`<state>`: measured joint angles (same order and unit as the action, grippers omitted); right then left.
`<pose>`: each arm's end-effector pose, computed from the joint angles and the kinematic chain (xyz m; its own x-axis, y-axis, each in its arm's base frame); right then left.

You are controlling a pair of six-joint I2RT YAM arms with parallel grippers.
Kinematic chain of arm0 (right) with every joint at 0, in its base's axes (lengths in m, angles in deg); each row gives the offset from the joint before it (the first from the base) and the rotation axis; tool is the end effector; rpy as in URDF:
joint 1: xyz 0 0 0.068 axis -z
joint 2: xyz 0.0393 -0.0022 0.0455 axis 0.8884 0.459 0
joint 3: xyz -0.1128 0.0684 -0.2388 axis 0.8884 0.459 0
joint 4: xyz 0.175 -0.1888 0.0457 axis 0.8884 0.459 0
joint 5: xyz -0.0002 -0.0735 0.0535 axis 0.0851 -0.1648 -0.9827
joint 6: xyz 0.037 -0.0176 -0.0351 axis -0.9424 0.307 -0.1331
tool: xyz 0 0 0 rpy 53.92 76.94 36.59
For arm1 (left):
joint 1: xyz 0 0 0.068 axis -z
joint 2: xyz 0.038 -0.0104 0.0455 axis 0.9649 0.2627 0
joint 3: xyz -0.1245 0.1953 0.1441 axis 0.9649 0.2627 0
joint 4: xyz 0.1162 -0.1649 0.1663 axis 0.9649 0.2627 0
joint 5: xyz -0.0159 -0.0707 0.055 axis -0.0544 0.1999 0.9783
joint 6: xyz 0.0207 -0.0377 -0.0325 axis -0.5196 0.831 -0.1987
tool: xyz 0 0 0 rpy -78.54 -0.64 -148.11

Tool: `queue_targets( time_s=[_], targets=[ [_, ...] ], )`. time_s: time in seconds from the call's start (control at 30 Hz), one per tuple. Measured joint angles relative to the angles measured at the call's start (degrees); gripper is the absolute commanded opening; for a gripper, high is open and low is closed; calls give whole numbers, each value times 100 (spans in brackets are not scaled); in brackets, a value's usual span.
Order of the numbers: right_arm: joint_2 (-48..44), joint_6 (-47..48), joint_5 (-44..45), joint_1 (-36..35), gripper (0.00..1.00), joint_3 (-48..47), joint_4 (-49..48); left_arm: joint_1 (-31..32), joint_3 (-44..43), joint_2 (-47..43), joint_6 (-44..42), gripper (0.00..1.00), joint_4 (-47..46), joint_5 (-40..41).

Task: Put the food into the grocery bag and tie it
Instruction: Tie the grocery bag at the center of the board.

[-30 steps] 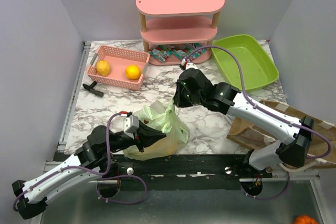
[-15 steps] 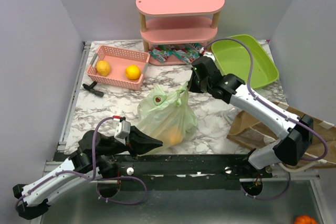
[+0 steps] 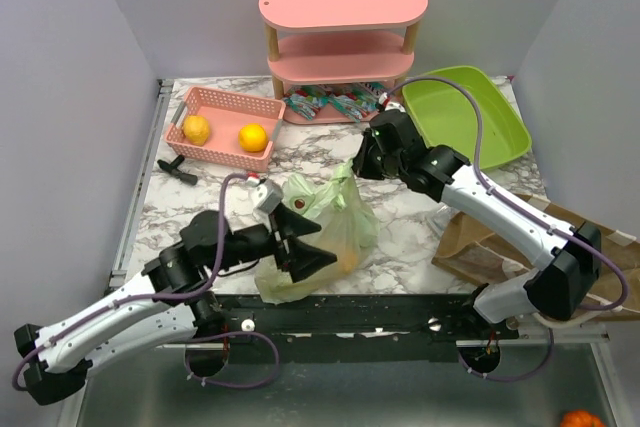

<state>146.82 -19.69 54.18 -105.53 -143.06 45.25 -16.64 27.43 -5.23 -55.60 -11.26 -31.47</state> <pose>0.2385 0.2128 0.3366 -0.7081 0.1662 -0.6862 -0.1713 0.9024 0.3953 0.0626 -0.1183 0.3212 -0.4938 -0.1648 -0.8538 0.8199 0.2389 -0.5203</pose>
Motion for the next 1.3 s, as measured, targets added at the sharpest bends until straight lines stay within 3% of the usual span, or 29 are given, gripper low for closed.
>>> queue_targets(
  time_s=[0.13, 0.37, 0.57, 0.73, 0.83, 1.3],
  targets=[
    [-96, -13, -114, 0, 1, 7, -7, 46, -1467, 1384, 490, 98, 721, 428],
    [-256, -13, -201, 0, 1, 7, -4, 350, -3445, 2583, 1091, 99, 2406, 1526],
    [-289, -15, -203, 0, 1, 11, 9, 352, -4868, 3595, 1694, 98, 4057, 1976],
    [-334, -13, -201, 0, 1, 35, 13, 439, -5171, 3989, 2396, 95, 5027, 2214],
    [-356, -13, -203, 0, 1, 70, 13, 621, -5171, 4002, 2846, 86, 5316, 2468],
    [-476, -9, -323, 0, 1, 221, 11, 756, -4859, 4470, 3657, 80, 5014, 3060]
  ],
)
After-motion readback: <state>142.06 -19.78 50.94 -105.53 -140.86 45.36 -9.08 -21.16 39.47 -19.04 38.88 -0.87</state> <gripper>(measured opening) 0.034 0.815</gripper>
